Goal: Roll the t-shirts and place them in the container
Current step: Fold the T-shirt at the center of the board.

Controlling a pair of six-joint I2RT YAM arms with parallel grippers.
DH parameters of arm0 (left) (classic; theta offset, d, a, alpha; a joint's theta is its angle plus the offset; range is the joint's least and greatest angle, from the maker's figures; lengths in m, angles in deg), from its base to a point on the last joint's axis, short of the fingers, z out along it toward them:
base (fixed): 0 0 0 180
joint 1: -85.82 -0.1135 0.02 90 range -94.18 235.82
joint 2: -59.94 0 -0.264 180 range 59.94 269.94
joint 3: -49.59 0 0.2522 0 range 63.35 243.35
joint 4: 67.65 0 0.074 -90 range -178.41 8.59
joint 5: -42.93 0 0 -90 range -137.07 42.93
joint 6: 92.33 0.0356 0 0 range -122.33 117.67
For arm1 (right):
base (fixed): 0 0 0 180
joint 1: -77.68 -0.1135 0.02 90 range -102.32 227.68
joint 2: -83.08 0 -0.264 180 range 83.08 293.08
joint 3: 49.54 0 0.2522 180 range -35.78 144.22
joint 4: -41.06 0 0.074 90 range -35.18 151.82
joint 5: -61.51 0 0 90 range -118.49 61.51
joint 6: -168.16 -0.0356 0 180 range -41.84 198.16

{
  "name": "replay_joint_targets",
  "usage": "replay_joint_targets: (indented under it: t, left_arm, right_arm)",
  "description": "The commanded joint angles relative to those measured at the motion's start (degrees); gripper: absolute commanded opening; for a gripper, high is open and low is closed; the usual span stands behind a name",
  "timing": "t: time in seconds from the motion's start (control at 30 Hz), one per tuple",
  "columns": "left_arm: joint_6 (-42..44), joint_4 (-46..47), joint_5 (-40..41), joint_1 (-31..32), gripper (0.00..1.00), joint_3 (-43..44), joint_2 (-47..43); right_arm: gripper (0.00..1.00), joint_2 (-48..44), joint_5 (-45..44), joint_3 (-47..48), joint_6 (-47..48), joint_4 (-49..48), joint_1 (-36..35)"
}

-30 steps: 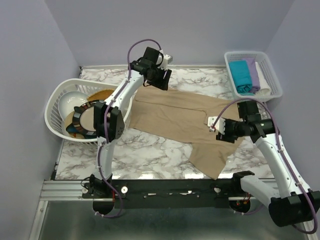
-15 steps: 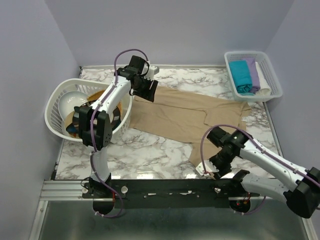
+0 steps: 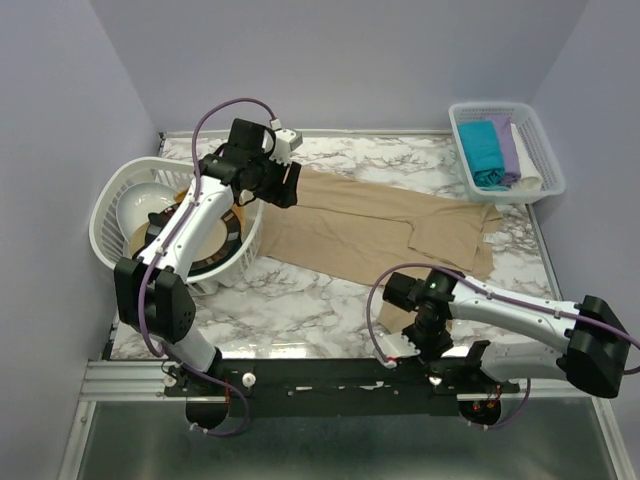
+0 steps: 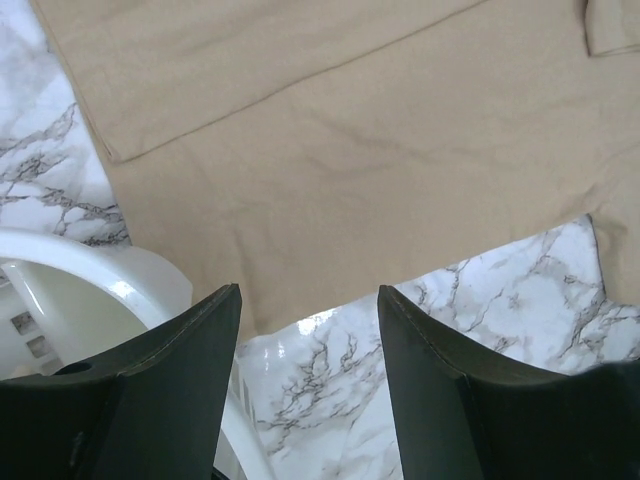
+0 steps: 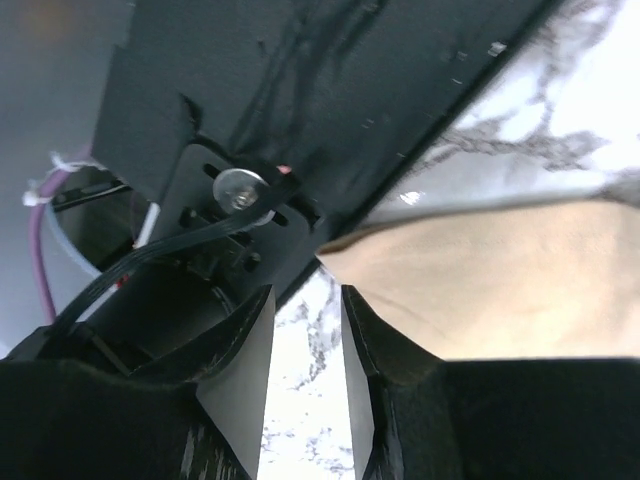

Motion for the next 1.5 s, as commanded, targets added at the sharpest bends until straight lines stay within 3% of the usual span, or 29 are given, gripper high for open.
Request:
replay_joint_targets:
  t: [0.0, 0.13, 0.3, 0.67, 1.07, 1.47]
  left_arm:
    - [-1.1, 4.1, -1.4, -0.1, 0.68, -1.1, -1.0]
    - [-0.7, 4.0, -1.5, -0.1, 0.68, -0.9, -1.1]
    - [-0.5, 5.3, -0.7, -0.2, 0.68, -1.8, -0.7]
    - [-0.8, 7.0, -0.7, -1.2, 0.68, -5.1, -0.6]
    - [-0.2, 7.3, -1.6, -3.1, 0.68, -5.2, 1.4]
    - [-0.7, 7.6, -2.8, -5.0, 0.68, -4.0, 2.6]
  right_arm:
    - [0.41, -2.8, -5.0, 0.2, -2.2, -3.7, -1.2]
    - [0.42, -5.3, -9.5, 0.1, 4.9, -5.9, -1.4]
    - [0.5, -13.6, -4.7, -5.7, 20.6, -4.8, -1.4]
    - [0.48, -7.4, -1.0, -4.9, 36.4, -0.9, -1.4]
    - [0.45, 0.0, -2.8, -4.4, 46.8, 3.0, -1.4]
    - [0.41, 2.7, -3.3, -7.4, 49.7, -0.6, -1.6]
